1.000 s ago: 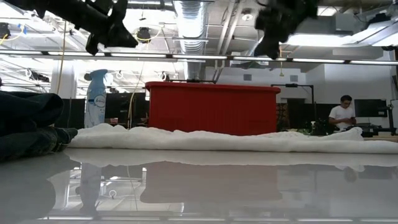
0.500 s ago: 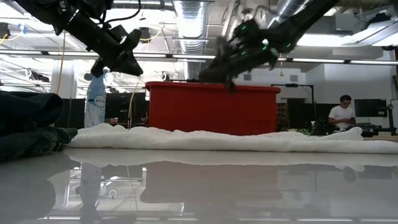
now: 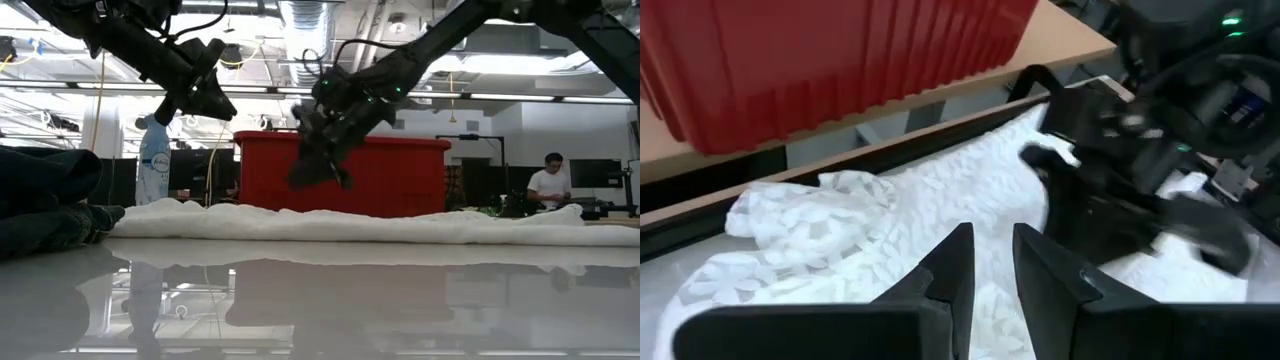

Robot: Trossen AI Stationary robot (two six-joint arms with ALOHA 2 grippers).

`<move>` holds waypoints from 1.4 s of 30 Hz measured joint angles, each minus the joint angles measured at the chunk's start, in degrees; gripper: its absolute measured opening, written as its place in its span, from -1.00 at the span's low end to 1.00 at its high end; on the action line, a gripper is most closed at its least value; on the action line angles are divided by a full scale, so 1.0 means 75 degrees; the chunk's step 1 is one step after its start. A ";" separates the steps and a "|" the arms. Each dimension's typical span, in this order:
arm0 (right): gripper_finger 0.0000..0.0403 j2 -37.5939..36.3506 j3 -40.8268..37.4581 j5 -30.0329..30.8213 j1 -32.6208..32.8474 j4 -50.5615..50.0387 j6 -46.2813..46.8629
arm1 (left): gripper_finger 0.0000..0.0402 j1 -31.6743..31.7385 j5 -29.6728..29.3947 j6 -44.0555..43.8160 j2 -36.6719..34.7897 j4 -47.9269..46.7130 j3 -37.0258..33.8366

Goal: Fold Laundry from Bin
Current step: Fold the white dress from the red bin

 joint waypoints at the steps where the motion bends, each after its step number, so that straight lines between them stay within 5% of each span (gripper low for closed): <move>1: -0.41 0.0017 0.0167 0.0388 0.0005 -0.0471 -0.0158 | -0.68 0.0003 0.0046 0.0043 0.0000 0.0000 -0.0003; 5: -0.30 0.0023 0.0395 0.1681 0.0069 -0.1410 -0.0300 | -0.60 0.0003 0.0107 0.0110 0.0000 -0.0001 -0.0001; 11: 0.02 0.0009 0.0399 0.1665 0.0124 -0.1335 0.0468 | -0.50 0.0003 0.0171 0.0113 0.0000 0.0000 -0.0001; 15: 0.18 0.0147 0.0379 0.2403 0.0228 -0.1326 0.0719 | -0.46 0.0003 0.0474 0.0121 0.0000 -0.0003 -0.0002; 42: 0.11 0.0774 0.0397 0.2975 0.0751 -0.0929 0.0674 | -0.45 -0.0006 0.0501 -0.0078 0.0006 -0.0198 -0.0001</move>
